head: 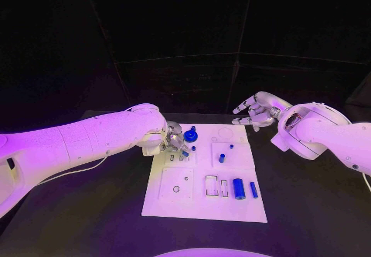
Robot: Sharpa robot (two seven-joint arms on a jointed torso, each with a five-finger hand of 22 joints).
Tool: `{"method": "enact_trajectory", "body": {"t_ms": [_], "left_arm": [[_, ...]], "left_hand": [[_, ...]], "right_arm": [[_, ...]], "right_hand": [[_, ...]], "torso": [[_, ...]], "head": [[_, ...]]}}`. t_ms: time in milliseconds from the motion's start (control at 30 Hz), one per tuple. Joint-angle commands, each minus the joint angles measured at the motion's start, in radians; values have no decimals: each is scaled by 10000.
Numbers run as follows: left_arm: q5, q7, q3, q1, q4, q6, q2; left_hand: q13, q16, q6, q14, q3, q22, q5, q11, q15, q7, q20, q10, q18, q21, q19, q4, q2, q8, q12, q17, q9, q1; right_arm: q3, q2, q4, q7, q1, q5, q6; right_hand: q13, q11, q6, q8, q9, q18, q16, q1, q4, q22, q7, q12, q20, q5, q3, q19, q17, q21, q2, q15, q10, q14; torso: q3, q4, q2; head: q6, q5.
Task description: Assemble the parts on the task board
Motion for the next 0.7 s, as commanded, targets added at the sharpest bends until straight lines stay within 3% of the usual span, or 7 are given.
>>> {"method": "enact_trajectory", "body": {"t_ms": [33,133,267,467,700], "left_arm": [[319,211,3,24,207,-780,-133],[245,255,-23,20,428,-1044,-287],[39,327,-159,6,762,-1587,-525],[-275,311,-274,-89,1092,-2356,-799],[-626,220,-313,-213,1185,-2511,-875]], "left_hand": [[15,56,-5,1053,1728,30,75,-8,47,-11,4,120,-75,-27,-14,-1503,-53,68,57,2622,56,-149],[23,62,17,1056,2015,160,365,-26,31,-32,-10,174,-98,47,29,-1597,-190,167,99,2633,131,-267],[-28,62,39,1056,2232,306,552,-52,12,-56,-26,226,-123,135,76,-1665,-305,265,104,2633,201,-379],[-6,62,58,1056,2361,415,613,-71,-2,-75,-39,293,-142,202,112,-1699,-374,324,151,2633,238,-453],[9,62,66,1056,2392,426,618,-76,-7,-81,-43,314,-144,208,116,-1709,-391,337,169,2633,245,-470]], "right_arm": [[8,6,-12,32,21,-42,104],[7,-1,-23,50,21,-42,95],[7,0,-46,70,21,-42,84],[7,0,-79,85,21,-42,81],[6,-3,-89,91,21,-42,77]], "right_hand": [[60,-22,77,64,-8,-151,46,80,-26,2635,-20,-40,-14,44,-12,1019,4,55,5,-69,-34,-9],[47,-22,76,65,-9,-151,46,112,-43,2635,-19,-53,-15,42,-10,1019,3,55,6,-70,-44,-9],[39,-22,69,63,-11,-151,45,158,-68,2635,-18,-61,-16,36,-5,1019,3,55,11,-71,-51,-9],[37,-22,68,63,-12,-151,45,163,-71,2635,-18,-63,-16,35,-5,1019,3,55,11,-71,-53,-10],[37,-22,68,63,-12,-151,45,163,-71,2635,-18,-63,-16,35,-5,1019,3,55,11,-71,-53,-10]], "torso": [[-3,16,-1],[6,38,-12],[21,51,-26],[40,117,-70],[56,151,-103]], "head": [[4,16],[-16,41],[-45,70],[-114,48],[-163,50]]}}
